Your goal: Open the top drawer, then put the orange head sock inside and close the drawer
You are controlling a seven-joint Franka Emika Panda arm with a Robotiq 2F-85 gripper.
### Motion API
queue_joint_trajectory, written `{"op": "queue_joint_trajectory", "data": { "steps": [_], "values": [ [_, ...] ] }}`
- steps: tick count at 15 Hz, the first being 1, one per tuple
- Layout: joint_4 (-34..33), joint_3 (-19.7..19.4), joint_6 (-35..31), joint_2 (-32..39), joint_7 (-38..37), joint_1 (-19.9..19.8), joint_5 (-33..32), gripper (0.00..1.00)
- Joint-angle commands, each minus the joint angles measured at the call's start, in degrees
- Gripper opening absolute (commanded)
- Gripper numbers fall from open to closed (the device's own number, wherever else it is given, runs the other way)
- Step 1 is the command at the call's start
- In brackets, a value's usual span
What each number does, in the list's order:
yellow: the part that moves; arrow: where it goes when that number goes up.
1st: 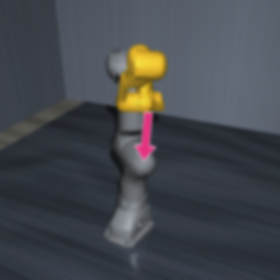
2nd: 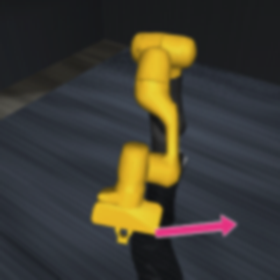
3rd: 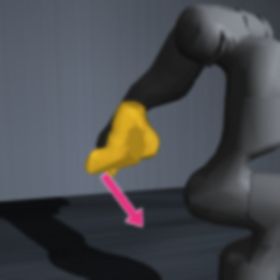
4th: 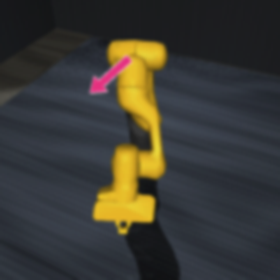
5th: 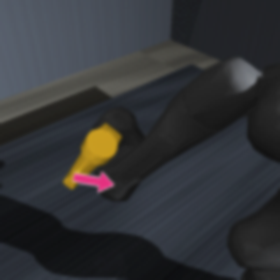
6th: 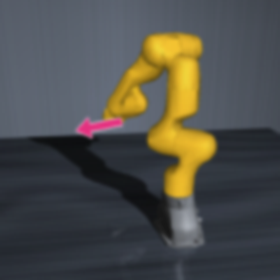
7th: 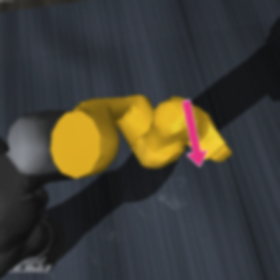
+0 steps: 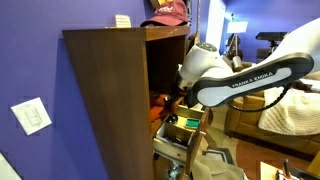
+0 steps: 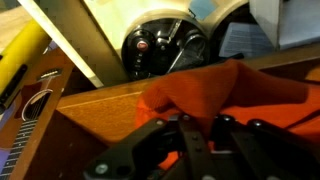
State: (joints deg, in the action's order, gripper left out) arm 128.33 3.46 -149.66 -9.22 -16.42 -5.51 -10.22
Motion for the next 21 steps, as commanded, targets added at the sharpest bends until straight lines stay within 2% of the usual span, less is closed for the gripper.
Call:
{"op": "queue_joint_trajectory", "data": {
  "steps": [1,2,6,8,11,12,13,15,21],
  "values": [
    [1.77,-1.89,6.88,-2.76,3.01,0.42,0.72,0.0],
    [2.27,-2.48,8.17,-3.44,5.24,0.75,1.62,0.03],
    [3.71,-3.97,15.97,-5.89,12.21,1.04,2.13,0.03],
    [4.46,-4.99,18.82,-6.31,16.97,1.29,2.75,0.03],
    [4.73,-5.82,21.82,-5.92,19.97,0.78,1.68,0.03],
    [4.79,-5.92,21.76,-5.83,19.45,0.51,1.25,0.37],
    [4.96,-6.07,21.54,-5.89,19.24,0.39,0.99,0.39],
    [5.41,-6.5,21.02,-6.36,20.14,0.41,0.86,0.52],
    [5.88,-7.5,19.3,-7.05,20.46,-0.14,-0.04,0.98]
  ]
}}
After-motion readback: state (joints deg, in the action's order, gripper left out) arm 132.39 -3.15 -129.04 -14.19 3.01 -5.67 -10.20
